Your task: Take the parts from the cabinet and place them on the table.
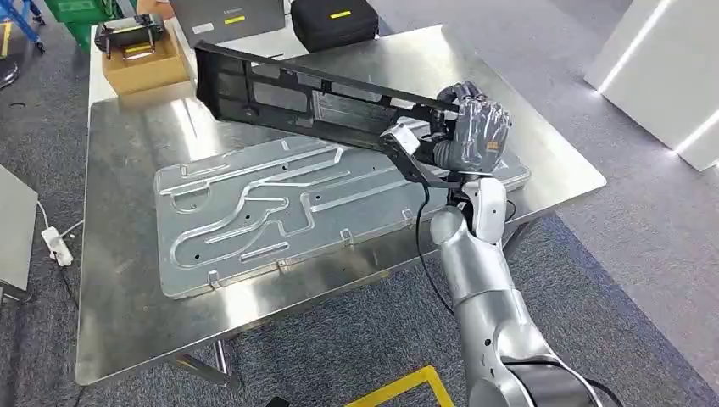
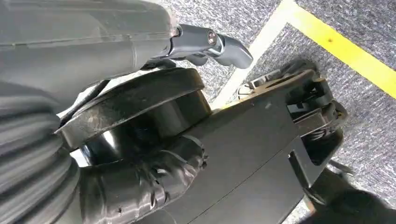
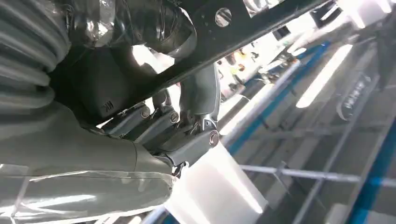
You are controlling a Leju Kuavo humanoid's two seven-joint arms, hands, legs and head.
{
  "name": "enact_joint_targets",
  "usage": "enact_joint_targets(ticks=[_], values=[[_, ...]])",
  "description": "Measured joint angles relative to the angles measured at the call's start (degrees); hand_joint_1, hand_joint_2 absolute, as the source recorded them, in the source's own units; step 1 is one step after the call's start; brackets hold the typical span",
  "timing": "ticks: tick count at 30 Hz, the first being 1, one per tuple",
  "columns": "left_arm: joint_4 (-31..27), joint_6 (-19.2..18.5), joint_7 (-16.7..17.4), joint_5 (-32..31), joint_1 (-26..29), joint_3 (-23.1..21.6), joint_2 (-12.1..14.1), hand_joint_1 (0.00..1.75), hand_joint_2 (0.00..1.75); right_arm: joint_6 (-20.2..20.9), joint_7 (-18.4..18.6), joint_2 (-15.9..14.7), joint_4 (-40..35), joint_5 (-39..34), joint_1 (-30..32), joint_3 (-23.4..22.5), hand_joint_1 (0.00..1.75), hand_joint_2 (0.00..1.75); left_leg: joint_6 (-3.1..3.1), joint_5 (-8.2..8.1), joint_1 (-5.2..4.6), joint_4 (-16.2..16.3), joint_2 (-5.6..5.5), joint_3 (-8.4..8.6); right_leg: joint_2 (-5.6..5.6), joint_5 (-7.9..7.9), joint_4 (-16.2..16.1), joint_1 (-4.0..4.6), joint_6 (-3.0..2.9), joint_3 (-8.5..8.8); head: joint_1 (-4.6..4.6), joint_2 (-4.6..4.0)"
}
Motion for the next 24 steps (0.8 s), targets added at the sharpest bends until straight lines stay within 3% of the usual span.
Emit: enact_joint_targets(ticks=[1, 2, 3, 4, 6, 8, 11, 12, 13, 14, 16, 17, 18, 19, 20, 21, 22, 23, 24], values=[[0.00, 0.00, -0.07, -0.02, 0.02, 0.00, 0.00, 0.00, 1.75, 0.00, 0.00, -0.02, 0.20, 0.00, 0.02, -0.24, 1.55, 1.75, 0.12, -0.09, -0.04, 0.01, 0.01, 0.03, 0.00, -1.33, 4.30, -0.02, 0.10, -2.47, 0.02, -0.02], [0.00, 0.00, -0.09, -0.09, 0.02, 0.00, 0.00, 0.00, 1.75, 0.00, 0.11, -0.02, 0.43, 0.00, 0.09, -0.59, 1.55, 1.75, 0.21, -0.16, -0.05, 0.05, -0.04, 0.06, -0.01, -1.40, 6.82, -0.03, 0.14, -4.17, 0.00, -0.02], [0.00, 0.00, -0.11, -0.15, 0.03, 0.00, 0.00, 0.00, 1.75, 0.00, 0.13, -0.02, 0.72, 0.00, 0.09, -0.92, 1.55, 1.75, 0.23, -0.29, -0.04, 0.09, -0.11, 0.19, -0.01, -0.04, 6.41, -0.03, 0.10, -4.56, 0.02, 0.00], [0.00, 0.00, -0.13, -0.20, 0.03, 0.00, 0.00, 0.00, 1.75, 0.00, 0.11, -0.02, 0.90, 0.00, 0.04, -1.12, 1.55, 1.75, 0.15, -0.47, -0.04, 0.14, -0.22, 0.40, -0.01, 2.47, 3.33, -0.03, -0.03, -3.48, 0.00, -0.02], [0.00, 0.00, -0.22, -0.22, 0.04, 0.00, -0.06, 0.00, 1.75, 0.00, 0.04, -0.02, 1.31, 0.15, -0.27, -1.33, 1.55, 1.75, -0.13, -1.10, -0.05, 0.37, -0.31, 0.97, -0.02, 8.48, -7.27, 0.00, -0.52, 1.19, 0.02, -0.02], [0.00, 0.00, -0.24, -0.24, -0.04, 0.00, -0.15, 0.00, 1.75, 0.02, 0.02, -0.02, 1.75, 0.17, -0.74, -1.53, 1.55, 1.75, -0.68, -1.44, -0.49, 0.80, -0.39, 0.67, 0.03, 8.04, -11.30, 0.38, -0.77, 2.96, 0.04, -0.02], [0.00, 0.00, -0.50, -0.49, -0.01, -0.04, -0.13, 0.00, 1.75, 0.00, 0.17, 0.00, 3.09, 0.41, -1.15, -1.92, 1.55, 1.75, -1.33, -1.44, -0.42, 0.24, -0.34, 0.82, 0.21, 7.88, -11.18, 0.36, -1.23, 2.86, -0.04, -0.02], [-0.02, 0.00, -0.59, -0.61, -0.04, -0.02, -0.09, 0.00, 1.75, 0.00, 0.33, 0.04, 3.43, 0.44, -1.22, -1.97, 1.55, 1.75, -1.69, -2.05, -0.45, 0.52, -0.30, 0.63, 0.15, 8.07, -11.77, -0.14, -1.60, 3.36, -0.04, 0.00], [-0.02, -0.04, -0.76, -0.81, 0.01, -0.02, -0.09, 0.00, 1.75, 0.00, 0.46, 0.04, 4.20, 0.42, -1.64, -1.97, 1.55, 1.75, -2.02, -3.01, -0.39, 2.15, -0.21, 0.25, 0.10, 7.96, -11.97, -0.12, -1.90, 3.73, -0.04, 0.00], [-0.02, -0.09, -0.91, -0.85, 0.00, -0.02, -0.09, 0.00, 1.75, 0.02, 0.73, 0.04, 5.62, 0.27, -2.36, -1.97, 1.55, 1.75, -2.29, -4.75, -0.34, 5.51, -0.19, -1.31, 0.04, 7.86, -11.97, -0.13, -2.19, 3.87, -0.07, 0.00], [-0.02, -0.07, -1.20, -0.87, -0.13, -0.02, -0.07, 0.00, 1.75, 0.02, 1.62, 0.02, 8.73, -0.42, -3.58, -1.97, 1.55, 1.75, -2.79, -8.38, -0.14, 14.59, -0.17, -5.98, -0.05, 7.64, -11.97, -0.04, -2.48, 4.16, -0.02, -0.02], [-0.02, -0.07, -1.29, -0.85, -0.20, -0.02, -0.07, 0.00, 1.75, 0.02, 1.94, 0.02, 10.07, -0.57, -3.83, -1.97, 1.55, 1.75, -2.94, -9.36, -0.10, 18.27, -0.16, -8.02, -0.11, 7.58, -11.95, -0.02, -2.55, 4.23, -0.04, 0.00], [-0.02, -0.07, -1.35, -0.85, -0.29, -0.02, -0.07, 0.00, 1.75, 0.02, 2.27, 0.02, 11.02, -0.85, -3.95, -1.97, 1.55, 1.75, -3.01, -8.62, -0.03, 19.01, -0.16, -8.70, -0.11, 7.51, -11.94, -0.02, -2.48, 4.35, -0.04, -0.02], [-0.02, -0.09, -1.46, -0.83, -0.37, -0.02, -0.07, 0.00, 1.75, 0.02, 2.58, 0.02, 12.07, -1.27, -4.25, -1.90, 1.55, 1.75, -3.04, -6.69, 0.06, 16.94, -0.13, -7.98, -0.09, 7.41, -11.92, -0.04, -2.43, 4.47, -0.04, -0.02], [-0.02, -0.09, -1.51, -0.81, -0.39, -0.02, -0.07, 0.00, 1.75, 0.07, 2.97, 0.00, 13.19, -1.82, -4.70, -1.75, 1.55, 1.75, -3.00, -4.02, 0.17, 12.75, -0.10, -6.15, -0.01, 7.33, -11.88, -0.07, -2.33, 4.60, -0.04, 0.00], [-0.02, -0.09, -1.51, -0.83, -0.29, -0.02, 0.00, 0.00, 1.75, 0.09, 3.54, -0.02, 14.91, -2.69, -5.15, -1.24, 1.55, 1.75, -2.92, -0.69, 0.33, 6.39, -0.07, -3.29, 0.12, 7.18, -11.80, -0.09, -2.17, 4.80, -0.07, 0.00], [-0.02, -0.09, -1.51, -0.81, -0.09, -0.02, 0.04, 0.00, 1.75, 0.13, 3.83, -0.02, 15.70, -3.11, -5.45, -0.96, 1.55, 1.75, -2.80, 0.94, 0.41, 1.84, 0.00, -1.49, 0.18, 7.02, -11.75, -0.05, -1.98, 4.80, -0.04, -0.02], [-0.02, -0.09, -1.53, -0.79, -0.07, -0.02, 0.04, 0.00, 1.75, 0.33, 4.22, -0.04, 16.46, -3.54, -5.94, -0.83, 1.55, 1.75, -2.66, 0.16, 0.00, 0.61, -0.05, -0.70, 0.23, 6.93, -11.46, 0.38, -1.65, 4.51, -0.07, -0.02], [-0.02, -0.13, -1.64, -0.68, -0.09, -0.02, 0.04, 0.00, 1.75, 0.83, 4.61, -0.15, 17.27, -3.94, -6.36, -0.72, 1.55, 1.75, -2.20, 0.23, -0.01, 0.65, -0.13, -0.88, 0.20, 7.06, -11.54, 0.30, -1.43, 4.34, -0.02, -0.02]])
